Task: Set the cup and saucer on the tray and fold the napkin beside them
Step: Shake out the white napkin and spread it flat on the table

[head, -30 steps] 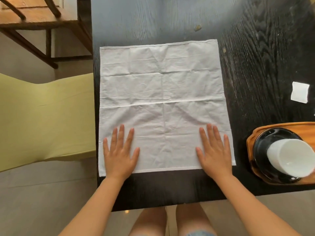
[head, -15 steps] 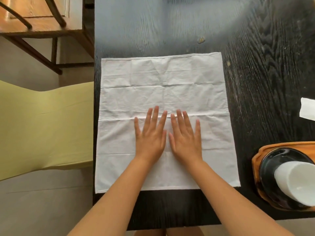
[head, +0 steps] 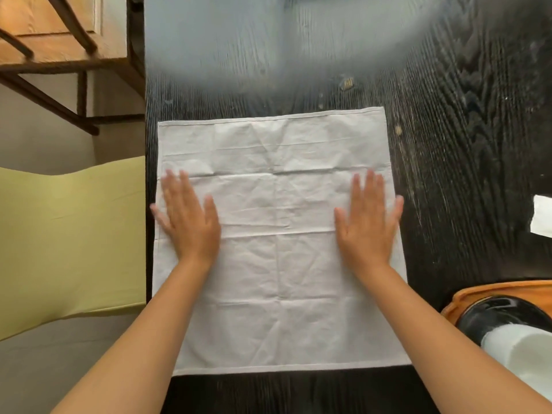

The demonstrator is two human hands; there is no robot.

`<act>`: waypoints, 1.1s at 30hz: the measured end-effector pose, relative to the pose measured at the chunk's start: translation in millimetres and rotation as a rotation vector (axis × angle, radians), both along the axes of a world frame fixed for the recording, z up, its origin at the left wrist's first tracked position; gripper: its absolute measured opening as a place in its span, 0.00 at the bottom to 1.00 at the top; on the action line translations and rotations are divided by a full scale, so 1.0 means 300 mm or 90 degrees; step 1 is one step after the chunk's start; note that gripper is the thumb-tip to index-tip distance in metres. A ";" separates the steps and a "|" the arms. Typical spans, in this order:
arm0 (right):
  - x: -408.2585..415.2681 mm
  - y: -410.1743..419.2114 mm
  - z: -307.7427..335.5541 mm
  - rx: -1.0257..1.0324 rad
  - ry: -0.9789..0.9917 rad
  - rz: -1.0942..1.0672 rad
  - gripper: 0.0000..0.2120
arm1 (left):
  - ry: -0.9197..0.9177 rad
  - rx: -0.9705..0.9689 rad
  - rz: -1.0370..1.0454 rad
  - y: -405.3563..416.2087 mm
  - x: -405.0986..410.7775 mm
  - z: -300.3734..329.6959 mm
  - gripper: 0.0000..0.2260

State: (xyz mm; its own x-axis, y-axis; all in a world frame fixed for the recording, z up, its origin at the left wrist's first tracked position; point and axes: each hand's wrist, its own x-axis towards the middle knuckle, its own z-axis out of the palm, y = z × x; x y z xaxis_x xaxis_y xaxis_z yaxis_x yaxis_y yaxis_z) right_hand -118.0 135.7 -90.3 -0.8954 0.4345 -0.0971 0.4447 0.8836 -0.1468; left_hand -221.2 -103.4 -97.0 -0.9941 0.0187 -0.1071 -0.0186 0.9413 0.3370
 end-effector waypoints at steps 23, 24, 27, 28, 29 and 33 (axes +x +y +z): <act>-0.333 0.273 -0.019 0.043 -0.063 0.045 0.29 | -0.038 -0.152 -0.217 -0.105 -0.358 -0.046 0.29; -0.324 0.264 -0.003 0.040 -0.059 0.047 0.29 | -0.048 -0.158 -0.212 -0.097 -0.344 -0.036 0.28; -0.222 0.202 0.050 0.013 -0.012 0.102 0.28 | -0.026 -0.108 -0.256 -0.083 -0.221 0.011 0.28; -0.162 0.169 0.064 0.004 0.004 0.140 0.28 | -0.017 -0.072 -0.281 -0.083 -0.152 0.028 0.28; -0.089 0.131 0.076 -0.006 0.010 0.182 0.28 | -0.018 -0.033 -0.298 -0.089 -0.073 0.043 0.28; 0.247 -0.010 0.086 -0.038 -0.019 0.325 0.25 | -0.037 0.053 -0.328 -0.166 0.264 0.081 0.23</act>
